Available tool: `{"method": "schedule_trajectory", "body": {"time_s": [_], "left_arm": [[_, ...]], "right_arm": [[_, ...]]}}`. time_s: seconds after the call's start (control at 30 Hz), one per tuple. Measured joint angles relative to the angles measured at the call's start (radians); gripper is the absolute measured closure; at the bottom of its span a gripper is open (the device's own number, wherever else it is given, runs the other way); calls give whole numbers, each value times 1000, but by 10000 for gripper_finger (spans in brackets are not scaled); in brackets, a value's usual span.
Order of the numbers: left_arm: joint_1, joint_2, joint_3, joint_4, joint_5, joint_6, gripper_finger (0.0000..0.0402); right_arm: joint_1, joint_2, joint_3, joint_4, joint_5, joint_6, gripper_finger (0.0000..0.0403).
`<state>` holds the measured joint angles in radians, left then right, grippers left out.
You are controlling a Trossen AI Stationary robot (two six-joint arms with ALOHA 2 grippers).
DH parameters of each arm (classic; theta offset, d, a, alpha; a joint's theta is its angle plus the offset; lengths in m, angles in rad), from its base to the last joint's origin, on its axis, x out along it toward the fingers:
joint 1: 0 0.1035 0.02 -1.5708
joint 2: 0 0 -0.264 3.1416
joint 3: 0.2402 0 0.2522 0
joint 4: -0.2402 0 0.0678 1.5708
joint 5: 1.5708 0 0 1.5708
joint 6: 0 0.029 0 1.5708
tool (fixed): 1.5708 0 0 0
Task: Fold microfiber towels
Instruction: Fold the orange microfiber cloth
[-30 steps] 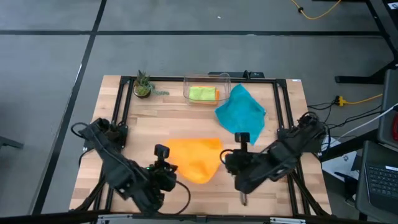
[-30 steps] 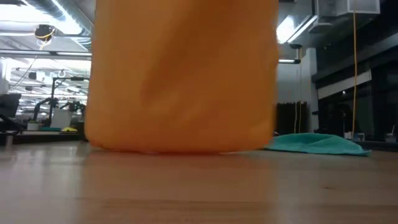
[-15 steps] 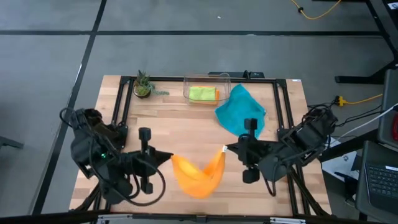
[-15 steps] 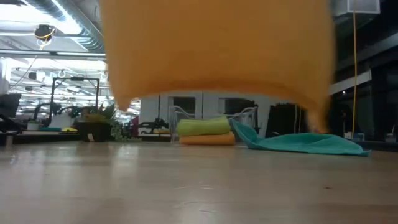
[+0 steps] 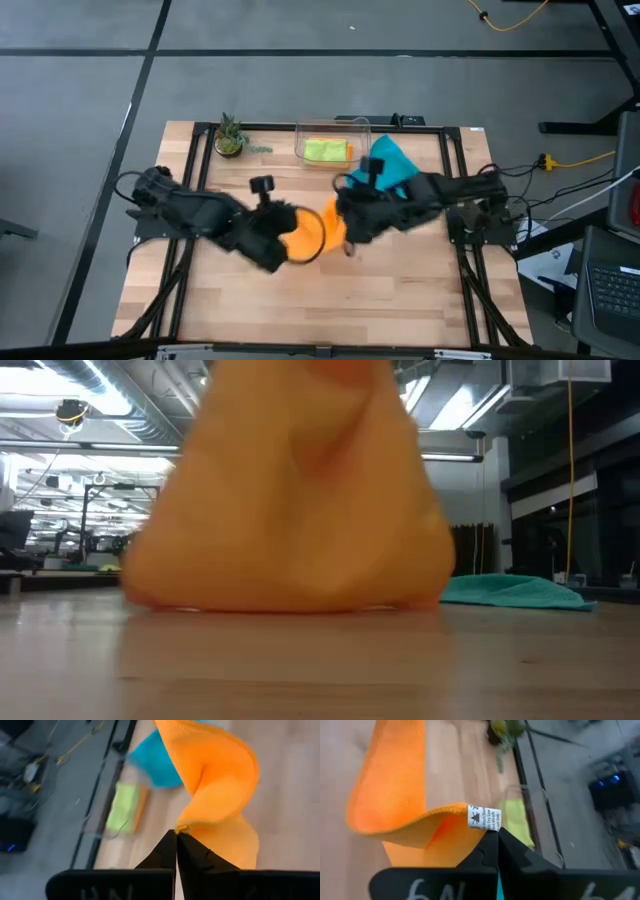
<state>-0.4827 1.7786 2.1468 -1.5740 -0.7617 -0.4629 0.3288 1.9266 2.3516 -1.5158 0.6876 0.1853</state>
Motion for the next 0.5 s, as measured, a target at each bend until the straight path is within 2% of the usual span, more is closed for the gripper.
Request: {"method": "schedule_trajectory", "body": {"time_s": [0.13, 0.27, 0.4, 0.5], "left_arm": [[93, 3, -74, 2, -12, 72, 401], [152, -1, -85, 3, -43, 136, 401], [167, -42, -62, 3, -63, 152, 401], [142, -80, -52, 7, -47, 119, 401]], "right_arm": [[-93, 39, -1, -2, 0, -69, 403], [-149, 43, -1, -7, 40, -117, 403], [-155, 27, 2, -39, 108, -147, 403], [-127, 10, 6, -42, 72, -133, 403]]}}
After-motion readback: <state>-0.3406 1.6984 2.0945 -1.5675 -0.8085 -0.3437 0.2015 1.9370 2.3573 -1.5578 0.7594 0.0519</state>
